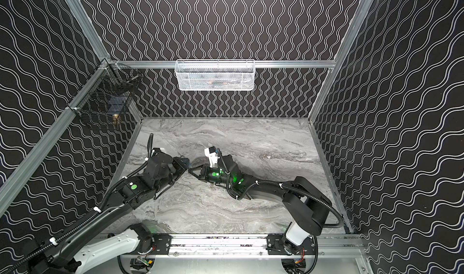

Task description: Unlock with the key

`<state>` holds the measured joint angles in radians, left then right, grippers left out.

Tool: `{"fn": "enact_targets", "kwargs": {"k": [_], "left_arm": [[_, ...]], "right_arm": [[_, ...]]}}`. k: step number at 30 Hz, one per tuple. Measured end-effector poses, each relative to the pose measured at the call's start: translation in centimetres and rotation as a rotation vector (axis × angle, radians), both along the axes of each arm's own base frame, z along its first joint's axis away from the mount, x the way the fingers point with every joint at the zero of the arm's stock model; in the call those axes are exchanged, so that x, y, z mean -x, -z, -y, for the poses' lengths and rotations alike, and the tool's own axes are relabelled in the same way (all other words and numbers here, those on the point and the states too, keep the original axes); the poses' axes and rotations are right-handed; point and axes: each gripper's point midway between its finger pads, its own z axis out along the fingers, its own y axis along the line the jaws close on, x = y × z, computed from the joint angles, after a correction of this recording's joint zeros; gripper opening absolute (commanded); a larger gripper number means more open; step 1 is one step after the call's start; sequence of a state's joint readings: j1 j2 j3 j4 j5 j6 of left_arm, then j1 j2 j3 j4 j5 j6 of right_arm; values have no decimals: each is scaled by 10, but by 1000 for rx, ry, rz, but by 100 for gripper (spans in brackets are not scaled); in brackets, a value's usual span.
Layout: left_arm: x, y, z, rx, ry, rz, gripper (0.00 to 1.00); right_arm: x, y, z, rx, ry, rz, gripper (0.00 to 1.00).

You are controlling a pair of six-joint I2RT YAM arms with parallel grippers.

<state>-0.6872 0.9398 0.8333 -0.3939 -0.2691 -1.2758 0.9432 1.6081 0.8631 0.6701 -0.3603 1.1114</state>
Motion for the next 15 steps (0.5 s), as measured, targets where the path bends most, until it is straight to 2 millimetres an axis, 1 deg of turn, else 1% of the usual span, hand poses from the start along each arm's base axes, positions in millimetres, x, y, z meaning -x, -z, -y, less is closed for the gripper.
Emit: {"fn": "enact_targets", "kwargs": {"k": [7, 15], "left_arm": [[-2, -2, 4, 37, 8, 39, 0], [-5, -5, 3, 63, -7, 79, 0]], "right_arm": [[0, -5, 2, -71, 20, -97, 0], [0, -11, -3, -128, 43, -121, 0]]}}
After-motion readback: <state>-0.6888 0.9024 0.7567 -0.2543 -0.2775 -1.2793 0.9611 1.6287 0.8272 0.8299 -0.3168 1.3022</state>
